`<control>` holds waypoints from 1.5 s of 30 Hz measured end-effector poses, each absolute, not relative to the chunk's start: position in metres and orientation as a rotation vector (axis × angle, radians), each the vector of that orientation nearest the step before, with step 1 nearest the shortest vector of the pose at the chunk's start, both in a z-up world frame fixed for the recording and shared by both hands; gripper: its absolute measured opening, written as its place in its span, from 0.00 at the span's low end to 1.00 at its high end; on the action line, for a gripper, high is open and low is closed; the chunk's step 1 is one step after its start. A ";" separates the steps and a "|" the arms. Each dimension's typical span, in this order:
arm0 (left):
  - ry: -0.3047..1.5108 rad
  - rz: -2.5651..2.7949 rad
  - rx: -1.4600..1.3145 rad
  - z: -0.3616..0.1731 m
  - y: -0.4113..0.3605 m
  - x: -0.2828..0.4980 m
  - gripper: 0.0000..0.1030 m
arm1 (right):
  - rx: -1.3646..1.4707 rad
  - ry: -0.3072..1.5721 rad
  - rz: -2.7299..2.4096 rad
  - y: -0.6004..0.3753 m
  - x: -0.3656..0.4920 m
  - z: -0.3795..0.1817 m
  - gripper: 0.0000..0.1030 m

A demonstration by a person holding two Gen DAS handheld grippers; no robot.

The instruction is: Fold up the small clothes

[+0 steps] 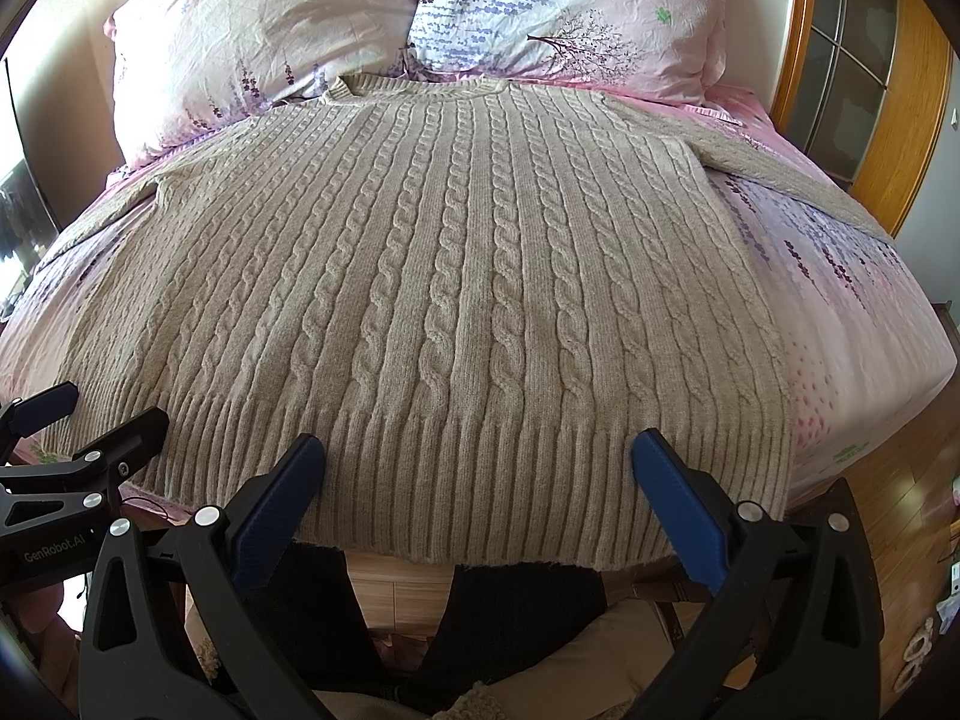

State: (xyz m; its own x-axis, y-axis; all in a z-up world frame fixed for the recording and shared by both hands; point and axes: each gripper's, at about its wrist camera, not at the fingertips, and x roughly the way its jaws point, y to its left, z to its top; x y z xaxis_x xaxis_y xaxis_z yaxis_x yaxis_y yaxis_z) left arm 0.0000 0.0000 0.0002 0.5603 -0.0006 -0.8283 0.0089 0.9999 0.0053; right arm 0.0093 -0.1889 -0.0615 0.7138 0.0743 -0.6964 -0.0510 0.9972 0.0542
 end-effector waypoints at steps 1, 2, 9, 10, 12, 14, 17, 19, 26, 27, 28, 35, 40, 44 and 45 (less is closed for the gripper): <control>0.976 -0.006 0.009 0.000 0.000 0.000 0.98 | 0.032 0.773 0.069 -0.189 0.009 -0.062 0.99; 0.976 -0.006 0.009 0.000 0.000 0.000 0.98 | 0.032 0.773 0.069 -0.189 0.009 -0.061 0.99; 0.975 -0.006 0.009 0.000 0.000 0.000 0.98 | 0.032 0.772 0.069 -0.189 0.009 -0.061 0.99; 0.975 -0.006 0.009 0.000 0.000 0.000 0.98 | 0.032 0.772 0.069 -0.189 0.009 -0.061 0.99; 0.975 -0.006 0.009 0.000 0.000 0.000 0.98 | 0.032 0.772 0.069 -0.189 0.009 -0.061 0.99; 0.975 -0.006 0.009 0.000 0.000 0.000 0.98 | 0.032 0.772 0.069 -0.189 0.009 -0.061 0.99; 0.975 -0.006 0.009 0.000 0.000 0.000 0.98 | 0.032 0.772 0.069 -0.189 0.009 -0.061 0.99; 0.975 -0.005 0.009 0.000 0.000 0.000 0.98 | 0.032 0.772 0.070 -0.189 0.009 -0.061 0.99; 0.974 -0.005 0.009 0.000 0.000 0.000 0.98 | 0.032 0.772 0.069 -0.189 0.009 -0.061 0.99; 0.974 -0.005 0.009 0.000 0.000 0.000 0.98 | 0.032 0.772 0.070 -0.189 0.009 -0.061 0.99; 0.974 -0.005 0.009 0.000 0.000 0.000 0.98 | 0.031 0.773 0.070 -0.189 0.010 -0.061 0.99; 0.974 -0.005 0.009 0.000 0.000 0.000 0.98 | 0.031 0.773 0.069 -0.189 0.010 -0.061 0.99; 0.974 -0.005 0.009 0.000 0.000 0.000 0.98 | 0.031 0.771 0.070 -0.188 0.011 -0.061 0.99; 0.974 -0.004 0.009 0.000 0.000 0.000 0.98 | 0.023 0.756 0.075 -0.189 0.009 -0.060 0.99; 0.974 -0.003 0.009 0.000 -0.001 0.000 0.98 | 0.022 0.755 0.075 -0.189 0.010 -0.060 0.99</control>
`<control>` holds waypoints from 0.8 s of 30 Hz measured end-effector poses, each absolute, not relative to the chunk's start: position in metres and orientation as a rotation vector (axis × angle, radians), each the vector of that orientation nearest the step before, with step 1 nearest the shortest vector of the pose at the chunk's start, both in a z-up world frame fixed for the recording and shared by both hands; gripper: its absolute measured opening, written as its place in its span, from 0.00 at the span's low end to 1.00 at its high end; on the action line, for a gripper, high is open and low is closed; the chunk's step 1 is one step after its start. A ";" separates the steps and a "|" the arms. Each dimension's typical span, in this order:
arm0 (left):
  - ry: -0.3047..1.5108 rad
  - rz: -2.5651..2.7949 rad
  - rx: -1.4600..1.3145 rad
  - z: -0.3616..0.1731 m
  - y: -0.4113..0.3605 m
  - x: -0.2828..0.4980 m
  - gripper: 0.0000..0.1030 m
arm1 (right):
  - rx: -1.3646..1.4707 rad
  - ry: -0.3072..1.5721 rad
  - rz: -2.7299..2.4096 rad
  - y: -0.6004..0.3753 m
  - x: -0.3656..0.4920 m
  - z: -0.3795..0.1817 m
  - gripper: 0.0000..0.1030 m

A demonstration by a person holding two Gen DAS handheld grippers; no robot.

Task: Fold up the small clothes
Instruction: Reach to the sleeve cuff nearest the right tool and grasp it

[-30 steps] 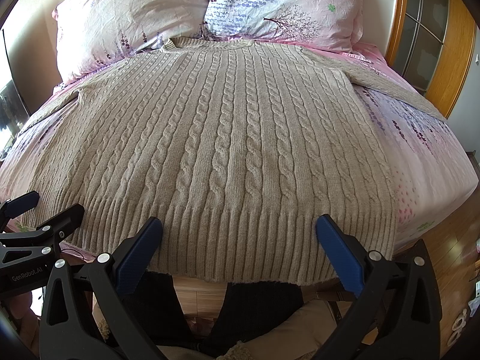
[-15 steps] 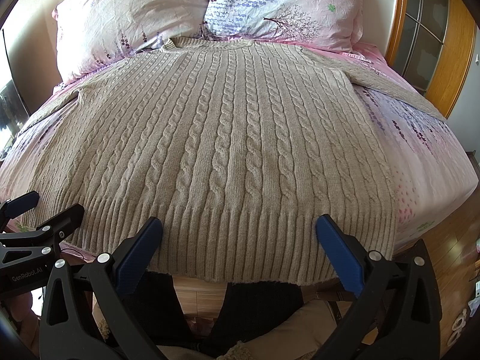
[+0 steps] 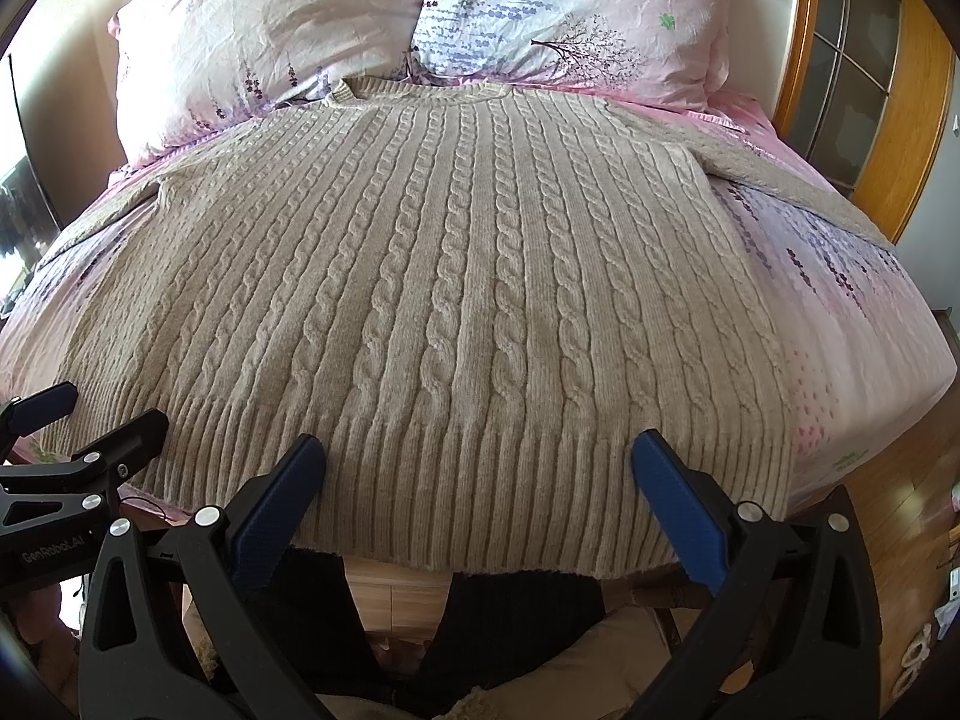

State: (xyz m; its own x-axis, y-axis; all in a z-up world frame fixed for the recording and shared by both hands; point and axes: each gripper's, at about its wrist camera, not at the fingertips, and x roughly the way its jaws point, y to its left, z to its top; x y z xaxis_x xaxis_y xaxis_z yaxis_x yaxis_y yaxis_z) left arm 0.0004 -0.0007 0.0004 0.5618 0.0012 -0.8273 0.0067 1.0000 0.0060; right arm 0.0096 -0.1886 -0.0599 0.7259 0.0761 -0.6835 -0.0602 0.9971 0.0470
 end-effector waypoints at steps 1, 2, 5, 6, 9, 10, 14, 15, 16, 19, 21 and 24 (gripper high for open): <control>0.974 -0.003 0.008 0.000 -0.001 0.000 0.98 | 0.021 0.753 0.076 -0.190 0.010 -0.060 0.99; 0.975 -0.002 0.007 0.000 -0.001 0.001 0.98 | 0.021 0.750 0.078 -0.189 0.011 -0.060 0.99; 0.971 0.000 0.002 0.001 0.003 0.004 0.98 | 0.022 0.729 0.097 -0.189 0.014 -0.061 0.99; 0.970 0.000 0.001 0.001 0.004 0.005 0.98 | 0.026 0.715 0.109 -0.190 0.015 -0.061 0.99; 0.961 -0.005 -0.003 0.005 0.005 0.007 0.98 | 0.058 0.674 0.153 -0.197 0.016 -0.060 0.99; 0.958 -0.011 -0.008 0.005 0.006 0.010 0.98 | 0.084 0.661 0.172 -0.203 0.017 -0.058 0.99; 0.943 -0.042 -0.047 0.015 0.016 0.031 0.98 | 0.171 0.645 0.183 -0.231 0.036 -0.045 0.99; 0.933 -0.048 -0.055 0.018 0.018 0.037 0.98 | 0.185 0.642 0.171 -0.240 0.043 -0.040 0.99; 0.918 -0.051 -0.061 0.023 0.021 0.043 0.98 | 0.203 0.637 0.156 -0.251 0.049 -0.033 0.99; 0.849 -0.060 -0.066 0.038 0.027 0.065 0.98 | 0.308 0.608 0.090 -0.301 0.078 -0.008 0.95; 0.820 -0.083 -0.078 0.046 0.030 0.080 0.98 | 0.386 0.608 0.045 -0.333 0.096 0.001 0.87; 0.800 -0.114 -0.114 0.053 0.034 0.105 0.98 | 0.515 0.608 -0.046 -0.383 0.129 0.008 0.75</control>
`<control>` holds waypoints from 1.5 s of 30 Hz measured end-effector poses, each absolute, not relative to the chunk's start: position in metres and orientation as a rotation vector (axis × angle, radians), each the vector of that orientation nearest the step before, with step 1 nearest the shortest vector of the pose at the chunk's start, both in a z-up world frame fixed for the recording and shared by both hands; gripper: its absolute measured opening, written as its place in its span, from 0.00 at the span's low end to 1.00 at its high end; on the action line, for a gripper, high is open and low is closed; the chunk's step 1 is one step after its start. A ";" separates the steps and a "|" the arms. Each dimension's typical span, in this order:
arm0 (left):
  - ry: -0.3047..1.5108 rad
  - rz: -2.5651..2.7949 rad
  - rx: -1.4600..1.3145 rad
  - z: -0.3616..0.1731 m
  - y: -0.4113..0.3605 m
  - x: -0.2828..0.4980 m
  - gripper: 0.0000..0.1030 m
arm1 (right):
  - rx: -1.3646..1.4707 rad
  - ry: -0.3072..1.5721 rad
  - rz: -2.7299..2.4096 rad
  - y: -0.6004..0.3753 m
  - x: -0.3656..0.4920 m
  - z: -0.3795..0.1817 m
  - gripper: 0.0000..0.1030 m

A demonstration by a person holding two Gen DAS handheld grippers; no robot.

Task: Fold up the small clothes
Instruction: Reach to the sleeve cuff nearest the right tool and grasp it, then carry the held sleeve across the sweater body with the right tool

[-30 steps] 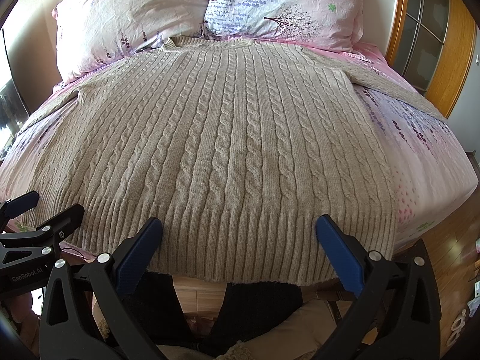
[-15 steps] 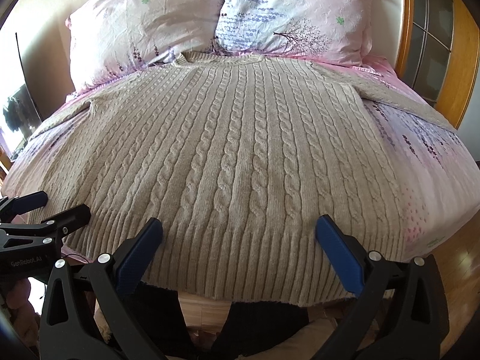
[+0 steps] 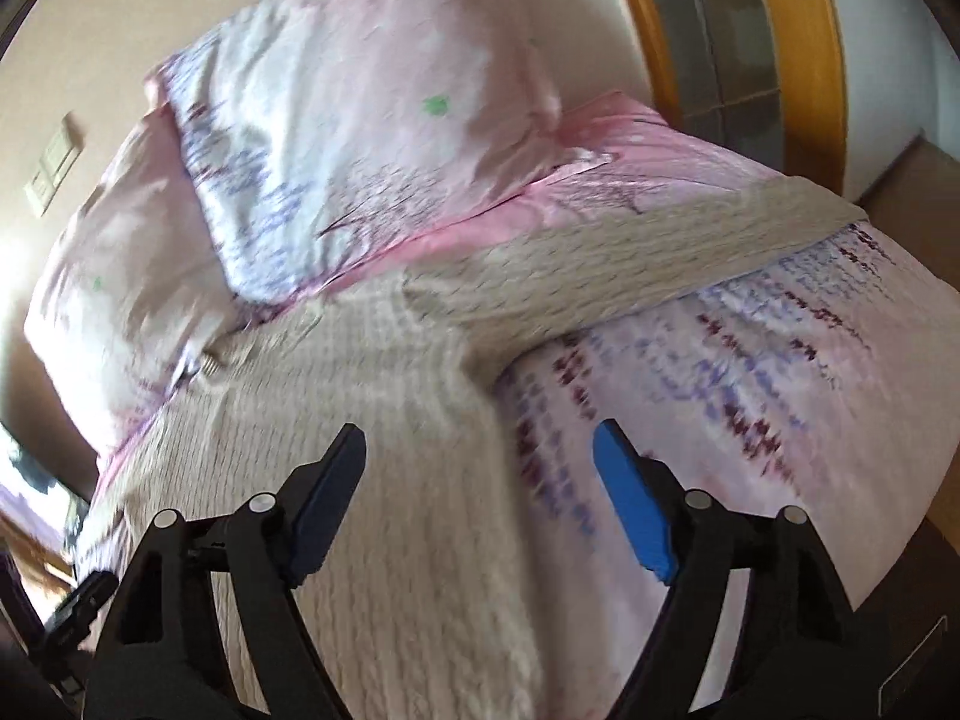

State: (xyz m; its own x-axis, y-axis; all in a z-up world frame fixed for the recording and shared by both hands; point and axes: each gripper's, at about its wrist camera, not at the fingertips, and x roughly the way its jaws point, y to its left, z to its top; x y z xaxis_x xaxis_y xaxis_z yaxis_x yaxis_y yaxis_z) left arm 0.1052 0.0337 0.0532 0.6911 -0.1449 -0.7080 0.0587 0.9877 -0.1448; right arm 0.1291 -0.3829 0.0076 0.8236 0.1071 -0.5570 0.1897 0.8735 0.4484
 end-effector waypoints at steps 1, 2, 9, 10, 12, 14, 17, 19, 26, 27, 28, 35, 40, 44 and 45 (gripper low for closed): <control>0.803 -0.121 -0.126 0.054 0.034 0.114 0.98 | 0.552 0.621 -0.077 -0.397 0.139 0.007 0.71; 0.808 -0.127 -0.133 0.055 0.034 0.123 0.98 | 0.614 0.642 -0.115 -0.417 0.153 0.004 0.65; 0.829 -0.146 -0.142 0.052 0.035 0.170 0.98 | 0.959 0.713 -0.311 -0.511 0.195 -0.024 0.52; 0.832 -0.137 -0.139 0.051 0.036 0.174 0.98 | 0.983 0.711 -0.339 -0.521 0.198 -0.027 0.51; 0.838 -0.133 -0.142 0.048 0.038 0.182 0.98 | 1.017 0.705 -0.363 -0.534 0.202 -0.032 0.48; 0.842 -0.136 -0.150 0.045 0.040 0.187 0.98 | 1.039 0.688 -0.376 -0.540 0.205 -0.034 0.43; 0.847 -0.144 -0.156 0.041 0.040 0.194 0.98 | 1.060 0.671 -0.391 -0.546 0.204 -0.036 0.35; 0.857 -0.160 -0.161 0.039 0.040 0.199 0.98 | 1.072 0.651 -0.403 -0.549 0.201 -0.038 0.29; 0.879 -0.178 -0.209 0.033 0.046 0.210 0.98 | 0.988 0.629 -0.457 -0.554 0.202 -0.036 0.09; 0.880 -0.180 -0.214 0.033 0.048 0.211 0.98 | 0.957 0.623 -0.463 -0.550 0.204 -0.032 0.09; 0.878 -0.181 -0.220 0.033 0.049 0.212 0.98 | 0.925 0.609 -0.465 -0.546 0.204 -0.026 0.09; 0.786 -0.169 -0.286 0.038 0.065 0.207 0.98 | 0.685 0.459 -0.247 -0.474 0.210 0.050 0.08; 0.751 -0.174 -0.323 0.043 0.069 0.205 0.98 | 0.534 0.471 0.062 -0.376 0.220 0.079 0.08; 0.761 -0.178 -0.330 0.039 0.070 0.204 0.98 | 0.434 0.666 0.276 -0.286 0.245 0.047 0.08; 0.762 -0.185 -0.326 0.039 0.070 0.203 0.98 | 0.411 0.726 0.292 -0.269 0.253 0.034 0.08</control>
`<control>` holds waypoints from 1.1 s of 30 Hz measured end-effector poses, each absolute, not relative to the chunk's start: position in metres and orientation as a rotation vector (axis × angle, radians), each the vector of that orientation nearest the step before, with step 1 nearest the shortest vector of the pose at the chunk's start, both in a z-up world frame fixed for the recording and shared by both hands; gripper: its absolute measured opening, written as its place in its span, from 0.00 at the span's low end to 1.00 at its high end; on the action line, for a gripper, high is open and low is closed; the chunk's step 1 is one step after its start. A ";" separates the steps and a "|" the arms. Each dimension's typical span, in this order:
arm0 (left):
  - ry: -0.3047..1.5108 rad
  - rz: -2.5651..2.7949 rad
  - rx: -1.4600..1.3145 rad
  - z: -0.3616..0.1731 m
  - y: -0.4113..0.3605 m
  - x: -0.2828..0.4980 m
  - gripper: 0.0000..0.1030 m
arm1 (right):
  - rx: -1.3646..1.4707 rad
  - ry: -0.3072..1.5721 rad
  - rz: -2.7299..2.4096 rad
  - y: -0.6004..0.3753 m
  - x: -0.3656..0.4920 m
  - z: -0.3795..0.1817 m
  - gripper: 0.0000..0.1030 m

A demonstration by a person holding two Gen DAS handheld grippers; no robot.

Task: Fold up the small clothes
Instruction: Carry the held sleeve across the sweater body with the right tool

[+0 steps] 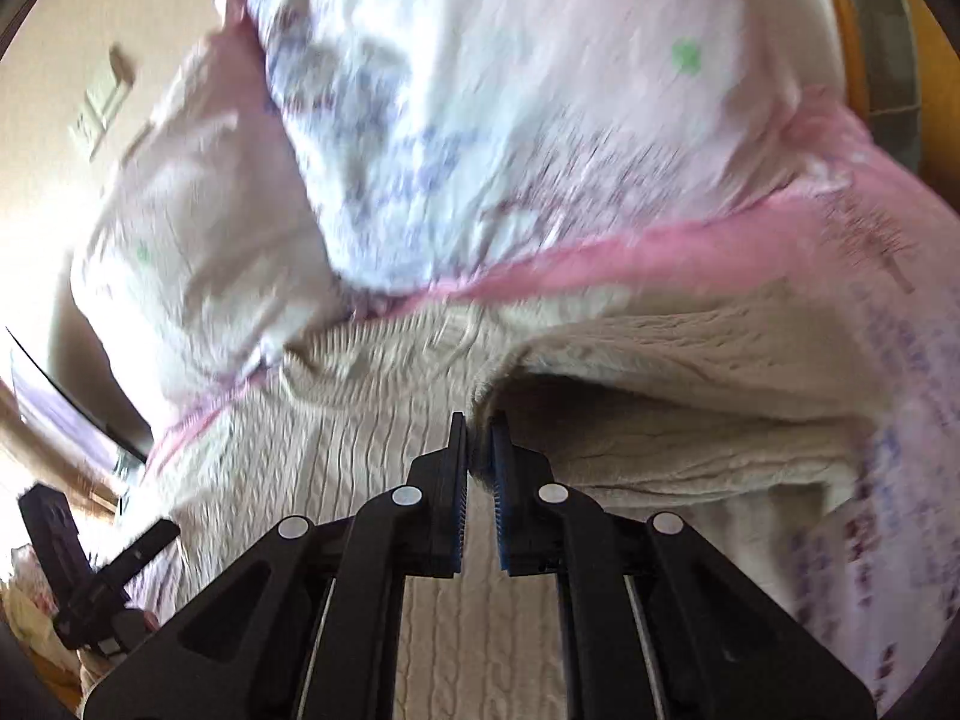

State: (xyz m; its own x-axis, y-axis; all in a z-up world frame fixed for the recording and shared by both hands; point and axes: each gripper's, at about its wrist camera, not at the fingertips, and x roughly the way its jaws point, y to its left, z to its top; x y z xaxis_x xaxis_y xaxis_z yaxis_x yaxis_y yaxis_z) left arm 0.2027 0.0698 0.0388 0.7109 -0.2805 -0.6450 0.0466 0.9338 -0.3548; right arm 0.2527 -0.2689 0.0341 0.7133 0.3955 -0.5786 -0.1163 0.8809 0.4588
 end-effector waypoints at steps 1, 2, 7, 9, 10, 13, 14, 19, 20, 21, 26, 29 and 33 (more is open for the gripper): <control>0.761 -0.194 -0.320 0.038 0.070 0.202 0.98 | 0.394 0.765 0.294 -0.257 0.257 0.024 0.08; 0.760 -0.208 -0.314 0.038 0.070 0.200 0.98 | 0.386 0.803 0.298 -0.248 0.262 0.014 0.09; 0.756 -0.279 -0.299 0.038 0.075 0.196 0.98 | 0.599 0.825 0.322 -0.272 0.268 0.014 0.41; 0.752 -0.284 -0.320 0.037 0.080 0.197 0.98 | 0.696 0.798 0.287 -0.293 0.268 0.022 0.45; 0.753 -0.288 -0.338 0.036 0.082 0.197 0.98 | 0.730 0.791 0.254 -0.303 0.269 0.023 0.44; 0.756 -0.298 -0.391 0.035 0.090 0.199 0.98 | 0.802 0.769 0.160 -0.325 0.272 0.021 0.44; 0.758 -0.301 -0.405 0.035 0.093 0.199 0.98 | 0.820 0.758 0.112 -0.332 0.272 0.022 0.40; 0.746 -0.297 -0.447 0.034 0.109 0.198 0.98 | 0.534 0.667 -0.067 -0.307 0.272 0.050 0.10; 0.740 -0.296 -0.449 0.035 0.111 0.198 0.98 | 0.492 0.648 -0.037 -0.294 0.271 0.057 0.09; 0.735 -0.297 -0.455 0.035 0.114 0.198 0.98 | 0.457 0.633 0.008 -0.277 0.271 0.066 0.09; 0.729 -0.299 -0.524 0.034 0.128 0.200 0.97 | 0.286 0.626 0.292 -0.174 0.270 0.088 0.09; 0.738 -0.306 -0.563 0.031 0.130 0.203 0.93 | 0.172 0.750 0.424 -0.118 0.279 0.069 0.17; 0.798 -0.360 -0.633 0.023 0.126 0.216 0.84 | 0.164 0.881 0.525 -0.100 0.272 0.045 0.38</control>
